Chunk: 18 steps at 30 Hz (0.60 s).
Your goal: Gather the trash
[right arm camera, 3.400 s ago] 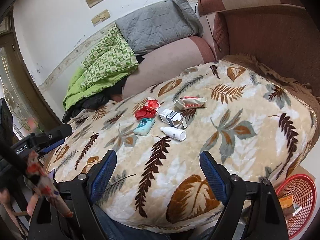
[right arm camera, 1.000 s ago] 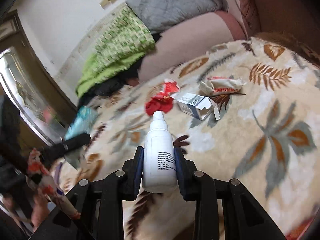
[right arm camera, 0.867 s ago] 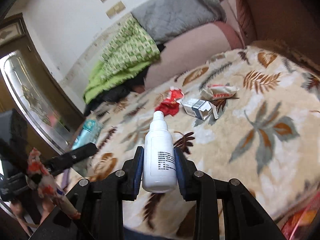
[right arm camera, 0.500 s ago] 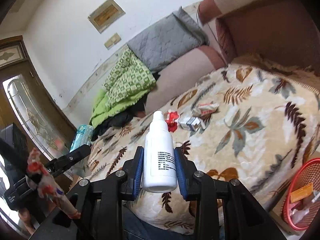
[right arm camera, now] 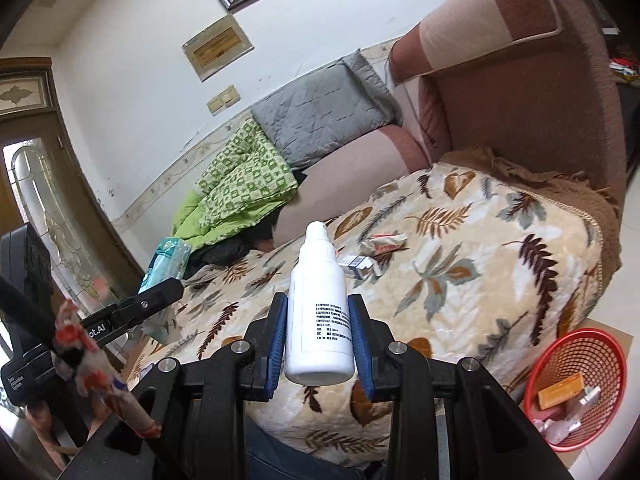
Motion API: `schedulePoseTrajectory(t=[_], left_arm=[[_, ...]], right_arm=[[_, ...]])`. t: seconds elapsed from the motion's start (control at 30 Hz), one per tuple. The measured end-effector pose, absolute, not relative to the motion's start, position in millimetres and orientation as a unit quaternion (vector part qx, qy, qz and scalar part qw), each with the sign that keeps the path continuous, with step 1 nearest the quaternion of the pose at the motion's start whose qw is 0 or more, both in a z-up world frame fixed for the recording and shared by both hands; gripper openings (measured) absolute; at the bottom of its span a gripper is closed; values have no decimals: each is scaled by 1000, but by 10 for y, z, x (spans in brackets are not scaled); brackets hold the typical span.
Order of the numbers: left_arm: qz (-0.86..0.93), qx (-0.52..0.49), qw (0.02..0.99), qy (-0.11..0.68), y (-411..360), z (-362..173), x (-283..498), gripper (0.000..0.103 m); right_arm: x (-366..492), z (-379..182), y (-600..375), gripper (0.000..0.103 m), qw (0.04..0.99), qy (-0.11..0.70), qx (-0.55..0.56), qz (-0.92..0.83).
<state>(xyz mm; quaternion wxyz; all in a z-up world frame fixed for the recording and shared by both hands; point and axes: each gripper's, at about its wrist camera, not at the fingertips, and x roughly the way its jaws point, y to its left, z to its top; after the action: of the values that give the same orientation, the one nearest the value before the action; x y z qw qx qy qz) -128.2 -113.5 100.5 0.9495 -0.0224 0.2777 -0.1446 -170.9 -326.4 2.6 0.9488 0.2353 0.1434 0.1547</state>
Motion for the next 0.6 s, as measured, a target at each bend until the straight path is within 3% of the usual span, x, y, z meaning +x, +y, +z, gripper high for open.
schedulePoseTrajectory(t=[0.6], left_arm=[[-246, -20, 923, 296, -1534, 994, -1387, 35]], right_arm=[[-2101, -50, -4028, 33, 953, 120, 277, 30]])
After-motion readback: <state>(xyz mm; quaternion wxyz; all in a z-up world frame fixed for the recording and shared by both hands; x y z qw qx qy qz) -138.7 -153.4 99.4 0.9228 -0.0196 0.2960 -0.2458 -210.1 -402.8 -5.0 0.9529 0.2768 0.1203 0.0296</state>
